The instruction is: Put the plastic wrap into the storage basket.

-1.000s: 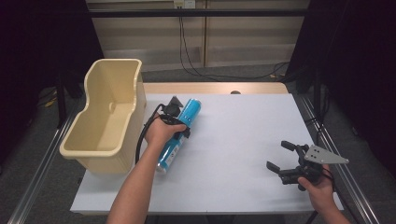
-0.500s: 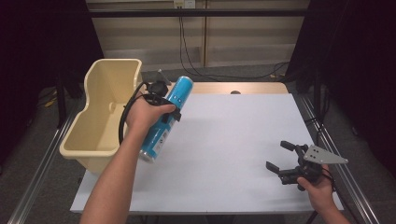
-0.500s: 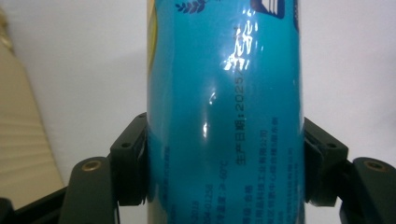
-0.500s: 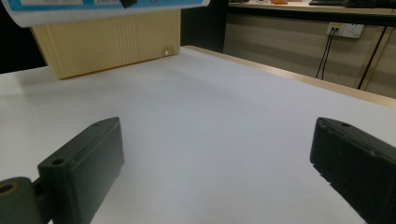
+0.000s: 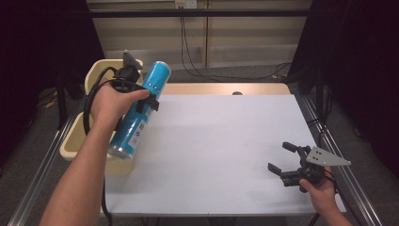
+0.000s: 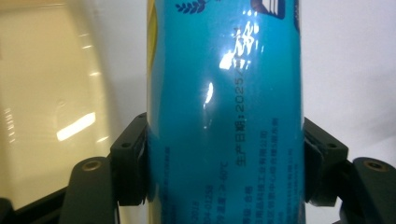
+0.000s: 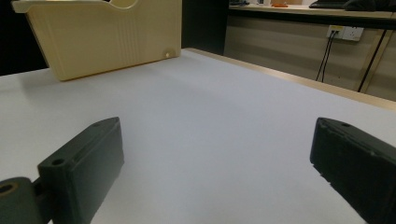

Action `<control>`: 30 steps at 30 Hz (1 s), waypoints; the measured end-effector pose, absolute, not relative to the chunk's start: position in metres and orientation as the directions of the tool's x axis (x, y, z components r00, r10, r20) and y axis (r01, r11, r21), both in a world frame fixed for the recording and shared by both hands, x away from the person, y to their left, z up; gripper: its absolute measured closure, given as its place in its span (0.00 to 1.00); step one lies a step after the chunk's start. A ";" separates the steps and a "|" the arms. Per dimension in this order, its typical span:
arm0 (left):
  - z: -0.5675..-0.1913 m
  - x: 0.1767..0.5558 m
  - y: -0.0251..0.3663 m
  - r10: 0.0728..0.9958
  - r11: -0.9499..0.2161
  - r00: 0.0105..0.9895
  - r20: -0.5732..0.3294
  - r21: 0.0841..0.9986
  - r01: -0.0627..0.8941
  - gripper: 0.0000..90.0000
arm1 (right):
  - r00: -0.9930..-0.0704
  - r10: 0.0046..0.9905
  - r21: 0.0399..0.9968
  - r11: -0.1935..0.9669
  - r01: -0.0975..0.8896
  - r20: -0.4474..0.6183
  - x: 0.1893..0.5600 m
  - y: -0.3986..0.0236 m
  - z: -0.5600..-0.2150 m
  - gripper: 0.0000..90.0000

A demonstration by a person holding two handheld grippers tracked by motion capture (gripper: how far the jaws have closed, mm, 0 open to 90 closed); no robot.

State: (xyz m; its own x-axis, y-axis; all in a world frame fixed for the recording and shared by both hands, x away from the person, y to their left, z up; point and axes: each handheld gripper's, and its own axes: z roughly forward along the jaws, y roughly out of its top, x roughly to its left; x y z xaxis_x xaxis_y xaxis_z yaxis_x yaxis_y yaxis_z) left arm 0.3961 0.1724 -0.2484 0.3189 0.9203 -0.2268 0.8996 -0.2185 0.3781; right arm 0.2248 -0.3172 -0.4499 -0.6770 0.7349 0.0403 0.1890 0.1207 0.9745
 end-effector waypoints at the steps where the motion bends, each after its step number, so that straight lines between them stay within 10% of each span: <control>1: -0.248 0.396 0.172 0.920 -0.219 0.319 -0.227 0.378 0.900 0.36 | -0.677 0.735 0.975 0.121 0.189 0.040 0.225 -0.317 -0.450 0.03; 30: -0.279 0.391 0.256 0.985 -0.078 0.121 -0.122 0.315 0.946 0.36 | -0.678 0.734 0.974 0.127 0.189 0.036 0.225 -0.315 -0.450 0.03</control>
State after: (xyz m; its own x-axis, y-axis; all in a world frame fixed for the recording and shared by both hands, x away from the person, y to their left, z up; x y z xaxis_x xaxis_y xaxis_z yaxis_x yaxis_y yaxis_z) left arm 0.3906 0.2563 -0.2791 0.1215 0.9851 -0.1219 0.9461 -0.0778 0.3145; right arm 0.2254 -0.3150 -0.4505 -0.6784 0.7338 0.0362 0.1895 0.1271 0.9736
